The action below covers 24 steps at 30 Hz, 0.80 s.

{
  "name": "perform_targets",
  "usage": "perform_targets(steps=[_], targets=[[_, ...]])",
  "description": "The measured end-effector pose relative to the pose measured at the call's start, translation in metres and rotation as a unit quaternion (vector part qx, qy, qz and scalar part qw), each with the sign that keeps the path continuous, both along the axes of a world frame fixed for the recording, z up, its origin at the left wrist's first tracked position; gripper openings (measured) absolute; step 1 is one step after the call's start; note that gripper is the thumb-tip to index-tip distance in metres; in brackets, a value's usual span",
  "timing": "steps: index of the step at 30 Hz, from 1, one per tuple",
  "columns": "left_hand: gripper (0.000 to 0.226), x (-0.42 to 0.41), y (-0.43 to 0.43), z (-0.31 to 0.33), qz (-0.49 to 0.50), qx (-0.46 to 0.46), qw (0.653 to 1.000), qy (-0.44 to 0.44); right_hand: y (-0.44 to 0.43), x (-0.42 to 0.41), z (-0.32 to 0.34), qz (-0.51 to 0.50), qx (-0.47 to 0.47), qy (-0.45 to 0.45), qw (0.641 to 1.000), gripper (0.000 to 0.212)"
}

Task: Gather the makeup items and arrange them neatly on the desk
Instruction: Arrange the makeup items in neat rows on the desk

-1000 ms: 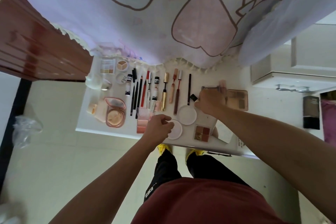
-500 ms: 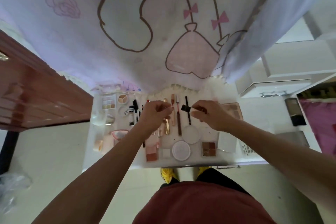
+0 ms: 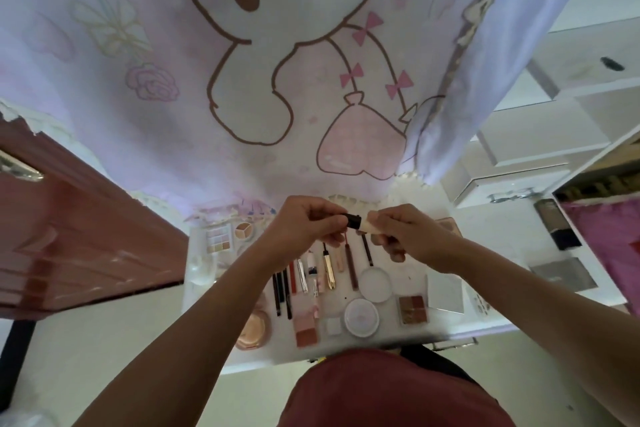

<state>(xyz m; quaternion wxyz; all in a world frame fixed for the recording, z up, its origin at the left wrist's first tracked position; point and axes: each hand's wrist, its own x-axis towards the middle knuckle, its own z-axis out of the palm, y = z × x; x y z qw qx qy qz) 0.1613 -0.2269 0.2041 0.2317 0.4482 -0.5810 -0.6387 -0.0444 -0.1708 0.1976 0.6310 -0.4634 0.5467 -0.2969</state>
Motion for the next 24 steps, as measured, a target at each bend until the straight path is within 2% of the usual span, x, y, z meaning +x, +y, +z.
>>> perform_targets(steps=[6, 10, 12, 15, 17, 19, 22, 24], targets=[[0.015, 0.007, -0.001, 0.007, -0.006, -0.013, 1.0, -0.002, -0.001, 0.011, 0.005, -0.004, -0.06, 0.012, 0.998, 0.035], [0.017, 0.012, 0.001, 0.004, 0.008, -0.006, 1.0, -0.002, 0.0, 0.015, 0.007, -0.013, -0.117, 0.081, 0.99, 0.015], [0.019, 0.013, 0.002, 0.003, 0.015, -0.004, 1.0, -0.001, 0.002, 0.016, 0.007, -0.027, -0.101, 0.066, 0.992, 0.013], [0.02, 0.013, 0.004, 0.003, 0.017, -0.006, 1.0, -0.006, 0.004, 0.016, 0.008, -0.043, -0.015, 0.019, 0.999, 0.031], [0.02, 0.013, 0.004, 0.004, 0.016, -0.007, 1.0, -0.003, 0.004, 0.015, 0.01, -0.044, 0.01, 0.018, 0.999, 0.035], [0.019, 0.014, 0.003, 0.005, 0.014, -0.013, 1.0, -0.001, 0.003, 0.014, 0.011, -0.037, 0.005, 0.018, 0.999, 0.028], [0.019, 0.017, 0.002, 0.007, 0.019, -0.022, 1.0, -0.001, 0.001, 0.014, 0.013, -0.038, 0.006, 0.004, 0.999, 0.008], [0.019, 0.019, 0.001, 0.008, 0.018, -0.025, 1.0, -0.004, -0.001, 0.015, 0.014, -0.042, 0.026, -0.009, 0.999, 0.015]])
